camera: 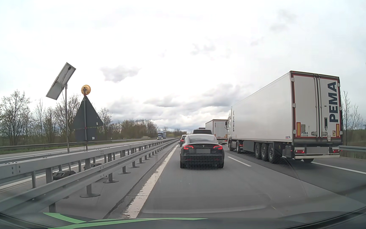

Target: Follow the waypoints while adhering to traffic rules and regulations

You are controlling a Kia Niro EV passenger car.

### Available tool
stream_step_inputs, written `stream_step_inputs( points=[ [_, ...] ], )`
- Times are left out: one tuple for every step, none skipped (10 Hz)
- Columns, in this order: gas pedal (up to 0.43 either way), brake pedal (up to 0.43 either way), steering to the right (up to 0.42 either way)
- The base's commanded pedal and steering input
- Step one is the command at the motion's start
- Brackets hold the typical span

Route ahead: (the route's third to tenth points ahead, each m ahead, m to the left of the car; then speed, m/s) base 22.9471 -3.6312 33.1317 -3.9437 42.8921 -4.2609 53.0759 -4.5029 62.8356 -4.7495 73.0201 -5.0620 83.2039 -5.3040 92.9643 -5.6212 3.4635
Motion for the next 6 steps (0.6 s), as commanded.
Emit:
stream_step_inputs(
  points=[
    [0.000, 0.000, 0.000],
    [0.000, 0.000, 0.001],
    [0.000, 0.000, 0.000],
    [0.000, 0.000, 0.001],
    [0.000, 0.000, 0.000],
    [0.000, 0.000, 0.000]
  ],
)
